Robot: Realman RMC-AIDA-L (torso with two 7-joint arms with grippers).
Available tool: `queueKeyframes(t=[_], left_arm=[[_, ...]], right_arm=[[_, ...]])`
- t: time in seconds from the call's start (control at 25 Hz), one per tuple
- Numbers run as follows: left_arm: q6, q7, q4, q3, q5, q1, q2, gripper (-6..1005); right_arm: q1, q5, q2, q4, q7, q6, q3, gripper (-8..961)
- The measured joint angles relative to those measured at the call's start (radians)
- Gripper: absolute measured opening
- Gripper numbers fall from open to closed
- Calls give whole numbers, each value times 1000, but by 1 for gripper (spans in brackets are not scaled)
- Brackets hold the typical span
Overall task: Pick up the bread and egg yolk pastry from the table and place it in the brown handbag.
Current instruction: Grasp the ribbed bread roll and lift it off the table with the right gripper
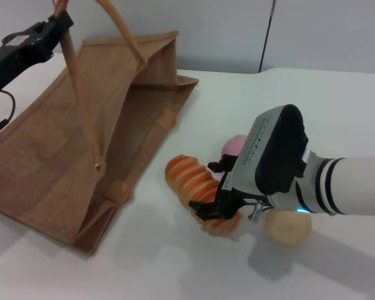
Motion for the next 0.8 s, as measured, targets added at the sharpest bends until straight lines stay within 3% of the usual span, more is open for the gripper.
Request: queueKeyframes(t=[0.16, 0.28, 0.8], left_arm=[[-2, 0, 0, 0, 0, -6, 0, 132], [-3, -2, -1, 1, 0, -10, 0, 133], [-19, -9, -2, 2, 0, -13, 2, 137]], right_arm=[[30, 1, 39, 67, -49, -85, 74, 877], [46, 2, 53, 97, -67, -117, 104, 874], [55, 1, 58, 107, -72, -133, 111, 770]])
